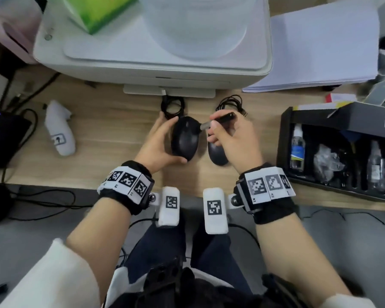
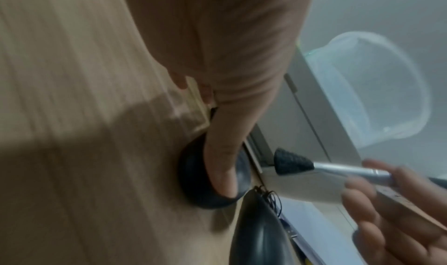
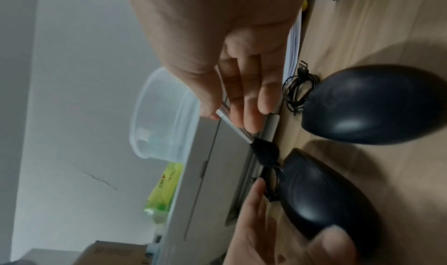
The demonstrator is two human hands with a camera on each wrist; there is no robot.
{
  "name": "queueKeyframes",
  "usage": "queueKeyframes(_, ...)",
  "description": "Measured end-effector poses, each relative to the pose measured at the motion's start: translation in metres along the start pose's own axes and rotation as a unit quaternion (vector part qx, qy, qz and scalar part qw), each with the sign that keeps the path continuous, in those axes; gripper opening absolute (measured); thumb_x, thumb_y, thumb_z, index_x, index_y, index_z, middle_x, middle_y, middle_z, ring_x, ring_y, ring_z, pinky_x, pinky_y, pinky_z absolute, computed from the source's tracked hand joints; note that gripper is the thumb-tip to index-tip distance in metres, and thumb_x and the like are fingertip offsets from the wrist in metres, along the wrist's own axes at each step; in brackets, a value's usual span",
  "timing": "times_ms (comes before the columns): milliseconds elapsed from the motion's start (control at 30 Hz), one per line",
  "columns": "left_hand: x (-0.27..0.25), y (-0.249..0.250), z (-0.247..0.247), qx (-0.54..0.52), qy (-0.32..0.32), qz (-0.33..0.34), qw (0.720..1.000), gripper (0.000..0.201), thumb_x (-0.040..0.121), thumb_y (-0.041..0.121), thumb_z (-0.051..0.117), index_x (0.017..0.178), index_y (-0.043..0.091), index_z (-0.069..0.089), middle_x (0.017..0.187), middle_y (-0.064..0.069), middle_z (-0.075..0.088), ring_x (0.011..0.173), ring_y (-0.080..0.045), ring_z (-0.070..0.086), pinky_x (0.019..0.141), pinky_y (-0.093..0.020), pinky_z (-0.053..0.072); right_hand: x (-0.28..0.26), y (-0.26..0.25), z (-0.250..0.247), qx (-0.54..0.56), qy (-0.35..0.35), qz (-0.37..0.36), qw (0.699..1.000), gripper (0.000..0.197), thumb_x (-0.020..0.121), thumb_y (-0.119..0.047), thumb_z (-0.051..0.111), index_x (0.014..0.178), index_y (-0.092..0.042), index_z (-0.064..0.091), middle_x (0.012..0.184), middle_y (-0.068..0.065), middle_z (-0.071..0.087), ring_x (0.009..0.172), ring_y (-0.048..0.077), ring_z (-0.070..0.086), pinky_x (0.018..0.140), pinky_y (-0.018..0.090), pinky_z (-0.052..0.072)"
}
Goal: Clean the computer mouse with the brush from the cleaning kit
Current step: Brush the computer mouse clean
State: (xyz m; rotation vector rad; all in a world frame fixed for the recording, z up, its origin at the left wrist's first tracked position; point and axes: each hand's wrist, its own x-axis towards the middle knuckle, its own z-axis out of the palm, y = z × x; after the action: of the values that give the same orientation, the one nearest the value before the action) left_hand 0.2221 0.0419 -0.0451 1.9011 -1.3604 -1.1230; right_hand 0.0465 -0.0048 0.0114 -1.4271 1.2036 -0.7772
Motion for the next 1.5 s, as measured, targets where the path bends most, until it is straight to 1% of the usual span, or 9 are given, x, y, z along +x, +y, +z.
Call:
queueKeyframes(100, 0.005, -0.010, 0.007, 0.004, -0.030, -0.010, 0.999, 0.115, 0.051, 0.024, 0.088, 0.145, 0.026, 0.022, 0.158, -0.014, 0.005, 0.146, -0.023, -0.005, 0.119, -0.049, 0.001, 0.003, 0.011, 0.019, -0.051, -0.003, 0.003, 0.999, 0.020, 0.081, -0.020, 0.057, 0.079, -0.041, 0.059, 0.073, -0.009, 0.066, 0.065, 0.009, 0.065, 0.076, 0.041, 0.054)
queueKeyframes(200, 0.004, -0.016, 0.013, 0.050, -0.030, -0.004, 0.998, 0.105, 0.062, 0.030, 0.082, 0.145, 0.031, 0.018, 0.158, -0.010, 0.000, 0.145, -0.025, -0.012, 0.114, -0.047, -0.013, 0.001, 0.021, 0.025, -0.091, -0.026, 0.032, 0.995, 0.014, 0.075, -0.033, 0.053, 0.072, -0.045, 0.057, 0.069, -0.005, 0.066, 0.065, 0.018, 0.063, 0.076, 0.050, 0.054)
queueKeyframes(500, 0.008, -0.019, 0.008, 0.071, -0.057, 0.001, 0.996, 0.113, 0.058, 0.024, 0.084, 0.146, 0.033, 0.013, 0.158, -0.009, -0.005, 0.143, -0.026, -0.018, 0.112, -0.050, -0.014, 0.003, 0.011, 0.027, -0.054, -0.002, 0.017, 0.998, 0.018, 0.085, -0.013, 0.057, 0.077, -0.029, 0.059, 0.068, 0.001, 0.068, 0.059, 0.011, 0.063, 0.059, 0.023, 0.050)
queueKeyframes(667, 0.008, -0.021, 0.009, 0.078, -0.055, 0.006, 0.995, 0.113, 0.059, 0.022, 0.084, 0.146, 0.033, 0.012, 0.158, -0.009, -0.005, 0.144, -0.026, -0.018, 0.112, -0.050, -0.013, -0.003, 0.009, 0.031, -0.048, 0.008, -0.001, 0.999, 0.017, 0.082, -0.016, 0.058, 0.077, -0.032, 0.060, 0.066, -0.005, 0.066, 0.060, 0.015, 0.064, 0.065, 0.032, 0.053)
queueKeyframes(833, 0.009, -0.022, 0.008, 0.079, -0.064, 0.003, 0.995, 0.115, 0.057, 0.029, 0.084, 0.145, 0.036, 0.011, 0.158, -0.007, -0.007, 0.143, -0.024, -0.018, 0.112, -0.048, -0.014, 0.001, 0.012, 0.034, -0.043, -0.030, 0.040, 0.998, 0.020, 0.083, -0.009, 0.058, 0.075, -0.027, 0.062, 0.066, 0.002, 0.066, 0.056, 0.008, 0.061, 0.056, 0.016, 0.046)
queueKeyframes(1200, 0.009, -0.022, 0.007, 0.063, -0.058, 0.005, 0.996, 0.109, 0.060, 0.029, 0.083, 0.145, 0.035, 0.015, 0.159, -0.007, -0.005, 0.144, -0.024, -0.016, 0.112, -0.048, -0.013, 0.010, 0.014, 0.037, -0.077, 0.007, 0.019, 0.997, 0.014, 0.077, -0.026, 0.057, 0.072, -0.038, 0.063, 0.071, -0.003, 0.070, 0.062, 0.014, 0.065, 0.068, 0.034, 0.053)
queueKeyframes(1300, 0.009, -0.022, 0.007, 0.062, -0.061, 0.002, 0.996, 0.109, 0.059, 0.029, 0.083, 0.145, 0.036, 0.015, 0.159, -0.006, -0.006, 0.144, -0.023, -0.017, 0.112, -0.047, -0.014, 0.011, 0.012, 0.039, -0.073, -0.022, 0.040, 0.996, 0.018, 0.079, -0.017, 0.059, 0.068, -0.031, 0.063, 0.062, -0.002, 0.067, 0.055, 0.012, 0.062, 0.057, 0.023, 0.049)
queueKeyframes(1433, 0.009, -0.022, 0.007, 0.059, -0.063, 0.002, 0.996, 0.109, 0.059, 0.029, 0.083, 0.144, 0.036, 0.016, 0.159, -0.006, -0.006, 0.144, -0.023, -0.017, 0.112, -0.047, -0.014, 0.014, 0.012, 0.038, -0.090, 0.030, 0.023, 0.995, 0.014, 0.076, -0.026, 0.057, 0.069, -0.037, 0.063, 0.067, -0.003, 0.070, 0.061, 0.015, 0.065, 0.067, 0.035, 0.054)
queueKeyframes(1500, 0.009, -0.022, 0.007, 0.059, -0.064, 0.000, 0.996, 0.106, 0.062, 0.027, 0.082, 0.144, 0.036, 0.016, 0.159, -0.006, -0.006, 0.144, -0.023, -0.018, 0.112, -0.047, -0.014, 0.014, 0.011, 0.040, -0.080, -0.013, 0.043, 0.996, 0.017, 0.076, -0.021, 0.058, 0.067, -0.034, 0.064, 0.063, -0.003, 0.069, 0.056, 0.015, 0.064, 0.060, 0.029, 0.052)
